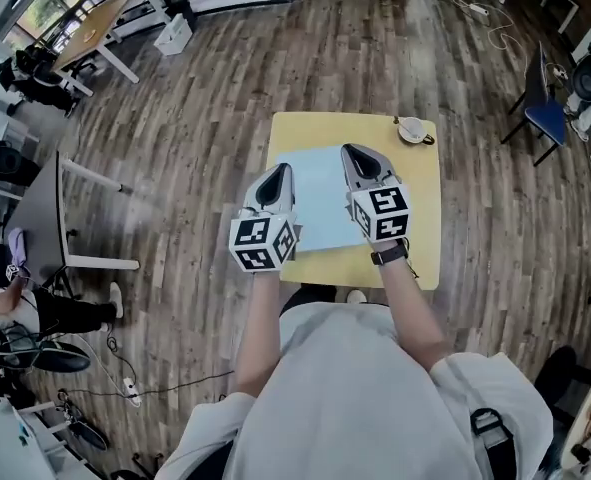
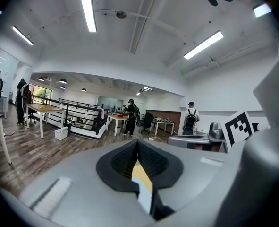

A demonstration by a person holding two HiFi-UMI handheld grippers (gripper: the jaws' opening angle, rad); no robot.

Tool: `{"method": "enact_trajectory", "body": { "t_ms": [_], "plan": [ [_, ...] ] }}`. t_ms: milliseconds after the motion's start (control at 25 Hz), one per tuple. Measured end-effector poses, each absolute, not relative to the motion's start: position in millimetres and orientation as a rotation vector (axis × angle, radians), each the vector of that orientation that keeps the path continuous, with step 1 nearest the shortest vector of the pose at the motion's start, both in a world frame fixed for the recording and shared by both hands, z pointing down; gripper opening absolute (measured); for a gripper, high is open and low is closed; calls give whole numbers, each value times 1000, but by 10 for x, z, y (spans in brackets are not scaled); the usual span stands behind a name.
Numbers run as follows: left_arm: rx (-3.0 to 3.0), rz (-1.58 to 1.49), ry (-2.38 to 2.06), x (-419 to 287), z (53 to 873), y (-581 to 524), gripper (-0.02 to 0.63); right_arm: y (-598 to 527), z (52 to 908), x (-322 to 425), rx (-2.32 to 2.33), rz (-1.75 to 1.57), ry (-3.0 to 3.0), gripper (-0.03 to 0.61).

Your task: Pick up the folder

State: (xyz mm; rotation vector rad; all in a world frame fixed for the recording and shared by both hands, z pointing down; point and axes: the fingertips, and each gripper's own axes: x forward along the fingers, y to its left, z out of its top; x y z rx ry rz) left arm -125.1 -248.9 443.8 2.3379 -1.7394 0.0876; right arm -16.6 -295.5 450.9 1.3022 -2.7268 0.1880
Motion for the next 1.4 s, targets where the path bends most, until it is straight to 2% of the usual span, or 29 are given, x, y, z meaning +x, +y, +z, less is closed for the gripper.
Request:
{"method": "enact_trajectory", "body": {
  "t_ms": [640, 1040, 1200, 1280, 1360, 1400],
  "plan": [
    [2229, 231, -1586, -1592, 5276, -3213, 20, -3522, 5383, -304, 1277, 357, -2535, 11],
    [2127, 344, -1460, -1644, 5971, -3330, 77, -3545, 6213, -244, 1194, 582, -2399, 11],
    [2062, 355, -1404, -1713, 6270, -3356, 123, -3545, 6477, -254, 1167, 646, -2359, 15],
    [2033, 376, -1380, -1747, 6416, -3352, 146, -3554, 6597, -231, 1171, 679, -2332, 36],
    [2004, 395, -1361, -1771, 6550, -3332, 163, -3554, 6722, -193, 1173, 721, -2299, 147],
    [1987, 403, -1348, -1781, 6617, -3316, 171, -3550, 6779, -174, 1173, 742, -2283, 155]
  ]
}}
